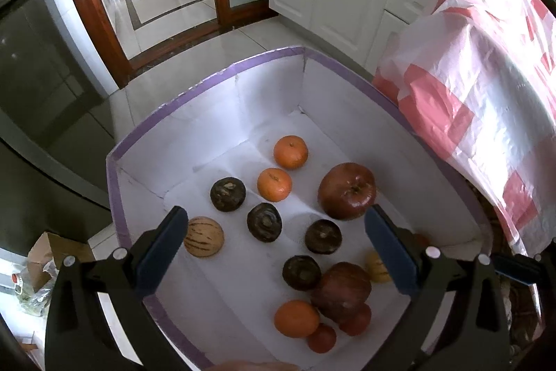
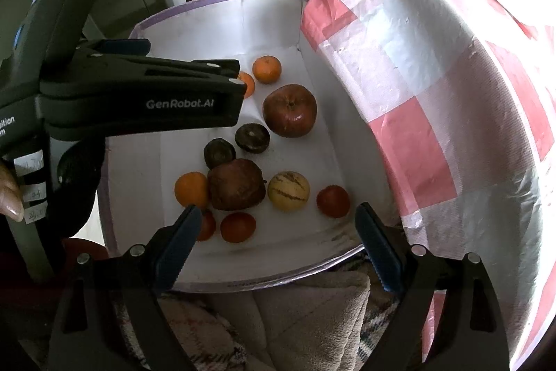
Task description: Organize fruits
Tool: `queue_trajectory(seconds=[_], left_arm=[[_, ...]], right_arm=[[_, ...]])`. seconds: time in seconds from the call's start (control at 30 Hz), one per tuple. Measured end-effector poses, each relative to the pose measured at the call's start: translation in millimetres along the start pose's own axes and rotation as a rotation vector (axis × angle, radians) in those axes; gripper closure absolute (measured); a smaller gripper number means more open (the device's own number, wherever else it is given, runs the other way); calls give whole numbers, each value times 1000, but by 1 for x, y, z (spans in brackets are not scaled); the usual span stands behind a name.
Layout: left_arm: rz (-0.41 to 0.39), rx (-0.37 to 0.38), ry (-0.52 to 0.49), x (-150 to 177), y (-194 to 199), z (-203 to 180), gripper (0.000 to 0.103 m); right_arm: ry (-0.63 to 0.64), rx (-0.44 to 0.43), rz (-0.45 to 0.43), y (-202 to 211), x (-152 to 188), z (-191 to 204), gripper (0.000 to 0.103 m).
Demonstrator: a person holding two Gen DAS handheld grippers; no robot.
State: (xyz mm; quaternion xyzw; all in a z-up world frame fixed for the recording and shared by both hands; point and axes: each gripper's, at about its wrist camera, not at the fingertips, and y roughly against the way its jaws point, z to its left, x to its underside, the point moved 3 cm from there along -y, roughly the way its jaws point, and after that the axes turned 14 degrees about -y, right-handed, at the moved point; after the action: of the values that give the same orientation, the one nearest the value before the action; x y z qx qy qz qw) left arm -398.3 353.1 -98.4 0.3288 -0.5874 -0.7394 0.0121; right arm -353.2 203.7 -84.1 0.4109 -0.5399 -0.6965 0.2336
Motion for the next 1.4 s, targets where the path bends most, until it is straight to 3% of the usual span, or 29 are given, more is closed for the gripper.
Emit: queue_trajectory(seconds=[1.4], left_arm=[[35,39,22,0,-14,4,1]], right_arm=[[-6,10,49,-10,2,-5,16]])
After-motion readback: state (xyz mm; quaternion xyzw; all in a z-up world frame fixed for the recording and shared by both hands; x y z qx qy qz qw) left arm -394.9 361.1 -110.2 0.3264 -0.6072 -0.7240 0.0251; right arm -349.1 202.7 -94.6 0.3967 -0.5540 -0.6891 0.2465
